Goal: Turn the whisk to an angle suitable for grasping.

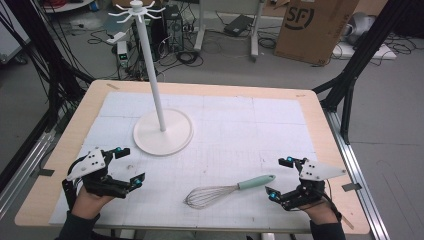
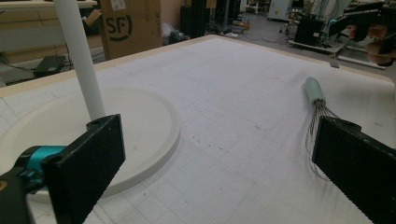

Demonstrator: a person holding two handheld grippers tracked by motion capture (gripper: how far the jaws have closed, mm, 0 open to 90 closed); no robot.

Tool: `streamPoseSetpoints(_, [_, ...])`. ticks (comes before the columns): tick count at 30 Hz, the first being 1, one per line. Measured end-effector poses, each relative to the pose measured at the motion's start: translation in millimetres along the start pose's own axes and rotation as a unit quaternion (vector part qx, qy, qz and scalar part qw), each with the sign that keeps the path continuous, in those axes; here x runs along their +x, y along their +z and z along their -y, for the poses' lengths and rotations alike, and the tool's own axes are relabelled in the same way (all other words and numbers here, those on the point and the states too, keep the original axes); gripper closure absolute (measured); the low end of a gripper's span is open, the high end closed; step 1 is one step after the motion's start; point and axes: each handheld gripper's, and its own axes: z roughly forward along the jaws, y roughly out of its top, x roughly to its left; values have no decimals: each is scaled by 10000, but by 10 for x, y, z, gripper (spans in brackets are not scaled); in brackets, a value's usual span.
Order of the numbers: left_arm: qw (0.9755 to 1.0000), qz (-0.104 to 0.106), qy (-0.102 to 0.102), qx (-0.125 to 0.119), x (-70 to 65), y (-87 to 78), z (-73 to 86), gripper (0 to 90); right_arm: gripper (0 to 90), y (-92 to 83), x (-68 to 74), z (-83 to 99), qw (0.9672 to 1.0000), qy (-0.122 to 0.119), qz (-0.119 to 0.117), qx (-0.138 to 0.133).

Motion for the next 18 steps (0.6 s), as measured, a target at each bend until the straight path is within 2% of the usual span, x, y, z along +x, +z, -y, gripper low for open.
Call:
streamPoseSetpoints(11, [9999, 35, 55, 107, -24, 11, 16, 32, 5, -34, -92, 56, 9998, 39, -207, 57])
streamPoseSetpoints(15, [9998, 47, 88, 161, -34, 18, 23, 32, 5, -1, -116, 43, 9993, -16, -336, 175])
streamPoseSetpoints(17, [9998, 64, 84, 163, -34, 21, 27, 31, 5, 37, -146, 17, 9984, -133, -397, 386])
streamPoseSetpoints(18, [9998, 63, 81, 171, -32, 23, 29, 31, 5, 37, -146, 17, 9984, -133, -397, 386])
